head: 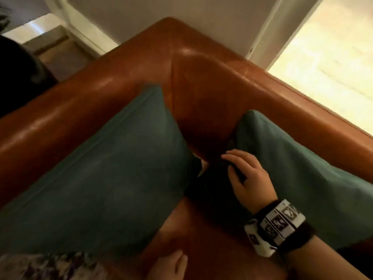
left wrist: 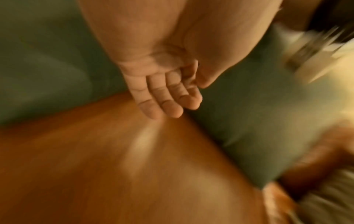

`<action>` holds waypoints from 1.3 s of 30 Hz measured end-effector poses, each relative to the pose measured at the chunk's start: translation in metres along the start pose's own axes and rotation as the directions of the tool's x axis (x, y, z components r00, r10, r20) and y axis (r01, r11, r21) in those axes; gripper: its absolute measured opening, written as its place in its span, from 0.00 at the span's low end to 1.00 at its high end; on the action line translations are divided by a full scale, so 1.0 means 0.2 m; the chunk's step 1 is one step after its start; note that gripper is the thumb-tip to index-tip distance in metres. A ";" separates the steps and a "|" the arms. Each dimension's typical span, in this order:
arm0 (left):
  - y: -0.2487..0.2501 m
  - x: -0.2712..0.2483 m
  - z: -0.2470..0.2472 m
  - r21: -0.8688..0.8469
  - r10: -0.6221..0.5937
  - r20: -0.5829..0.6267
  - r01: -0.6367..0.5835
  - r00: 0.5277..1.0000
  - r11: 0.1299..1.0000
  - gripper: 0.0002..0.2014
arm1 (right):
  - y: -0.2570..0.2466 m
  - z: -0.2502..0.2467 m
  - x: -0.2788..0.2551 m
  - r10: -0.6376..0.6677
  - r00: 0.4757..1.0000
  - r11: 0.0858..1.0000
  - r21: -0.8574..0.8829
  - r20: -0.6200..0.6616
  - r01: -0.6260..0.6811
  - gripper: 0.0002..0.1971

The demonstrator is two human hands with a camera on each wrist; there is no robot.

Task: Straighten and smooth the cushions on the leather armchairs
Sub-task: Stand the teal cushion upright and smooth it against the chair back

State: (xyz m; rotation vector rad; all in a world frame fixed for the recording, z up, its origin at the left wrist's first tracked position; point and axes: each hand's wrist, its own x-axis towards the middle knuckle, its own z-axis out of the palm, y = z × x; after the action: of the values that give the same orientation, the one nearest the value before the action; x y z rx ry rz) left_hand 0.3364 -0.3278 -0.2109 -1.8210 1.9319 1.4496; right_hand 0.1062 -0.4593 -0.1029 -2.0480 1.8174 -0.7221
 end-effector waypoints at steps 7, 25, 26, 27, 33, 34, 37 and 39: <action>0.94 0.24 -0.33 0.232 0.772 -0.344 -0.748 0.534 0.621 0.12 | 0.48 -0.38 -0.31 0.069 0.996 0.847 -0.531 0.064 -0.025 0.28; 1.45 0.60 -0.65 0.780 0.828 -0.218 -0.417 0.517 0.466 0.17 | 1.01 -0.93 -0.86 0.273 0.893 0.905 -0.220 -0.358 -0.364 0.17; 1.46 0.56 -0.66 0.800 0.835 -0.190 -0.412 0.516 0.437 0.16 | 0.98 -0.94 -0.88 0.261 0.893 0.910 -0.215 -0.367 -0.354 0.16; 1.47 0.52 -0.66 0.808 0.841 -0.171 -0.415 0.513 0.417 0.16 | 0.96 -0.95 -0.91 0.254 0.889 0.912 -0.211 -0.381 -0.351 0.15; 1.54 0.44 -0.66 0.766 0.867 -0.190 -0.482 0.460 0.424 0.12 | 0.94 -1.08 -0.95 0.226 0.851 0.904 -0.224 -0.474 -0.364 0.15; 1.56 0.48 -0.64 0.753 0.857 -0.201 -0.485 0.474 0.444 0.10 | 0.96 -1.08 -0.93 0.234 0.850 0.891 -0.244 -0.472 -0.382 0.15; 1.58 0.62 -0.55 0.763 0.762 -0.219 -0.380 0.609 0.523 0.10 | 1.03 -1.01 -0.89 0.318 0.862 0.832 -0.319 -0.395 -0.453 0.17; 1.59 0.63 -0.42 0.775 0.757 -0.212 -0.366 0.618 0.515 0.17 | 1.00 -0.95 -0.86 0.344 0.873 0.804 -0.371 -0.346 -0.464 0.21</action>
State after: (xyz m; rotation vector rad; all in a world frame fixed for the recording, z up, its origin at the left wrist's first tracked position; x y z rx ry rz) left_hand 0.0826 -0.5320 -0.0766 -1.2889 3.0287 0.0754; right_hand -0.1770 -0.3014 -0.0822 -1.7413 2.6808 -0.4979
